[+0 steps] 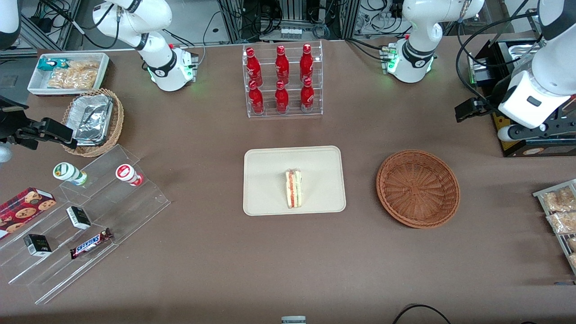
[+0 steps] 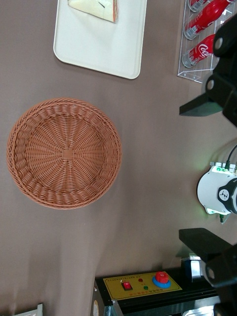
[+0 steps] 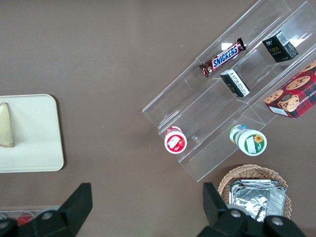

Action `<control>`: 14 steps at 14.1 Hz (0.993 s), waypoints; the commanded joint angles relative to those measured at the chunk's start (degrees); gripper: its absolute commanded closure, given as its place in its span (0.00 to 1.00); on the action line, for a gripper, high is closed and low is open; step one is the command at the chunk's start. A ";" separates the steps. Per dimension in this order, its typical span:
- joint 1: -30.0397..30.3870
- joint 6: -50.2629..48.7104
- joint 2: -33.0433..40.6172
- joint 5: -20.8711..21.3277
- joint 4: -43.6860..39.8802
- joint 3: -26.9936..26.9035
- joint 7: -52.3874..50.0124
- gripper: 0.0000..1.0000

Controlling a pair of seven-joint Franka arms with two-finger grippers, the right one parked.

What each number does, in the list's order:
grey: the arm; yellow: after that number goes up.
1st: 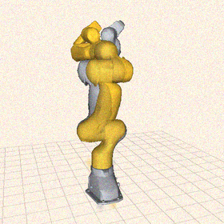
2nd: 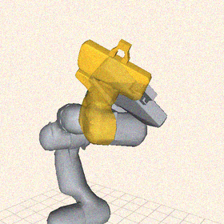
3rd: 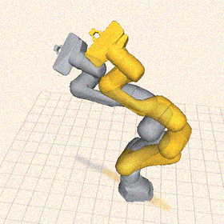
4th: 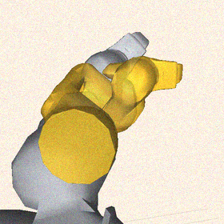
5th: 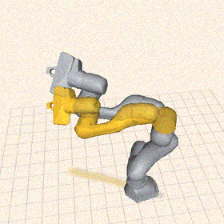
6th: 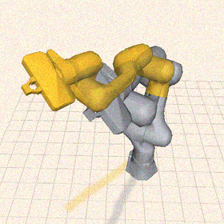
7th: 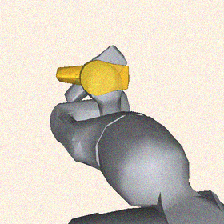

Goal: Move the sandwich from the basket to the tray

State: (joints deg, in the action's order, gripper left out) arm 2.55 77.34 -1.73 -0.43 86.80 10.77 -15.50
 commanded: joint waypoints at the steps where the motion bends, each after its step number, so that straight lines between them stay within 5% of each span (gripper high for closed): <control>1: 0.88 2.63 1.81 -0.80 1.61 0.39 0.30 0.00; 5: 0.79 1.93 4.37 4.03 3.64 0.30 0.12 0.00; 14: 1.05 1.58 8.41 2.98 5.66 0.57 0.39 0.00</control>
State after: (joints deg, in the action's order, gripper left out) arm 2.65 78.53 5.23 2.80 91.38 10.84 -15.53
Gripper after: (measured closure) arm 0.000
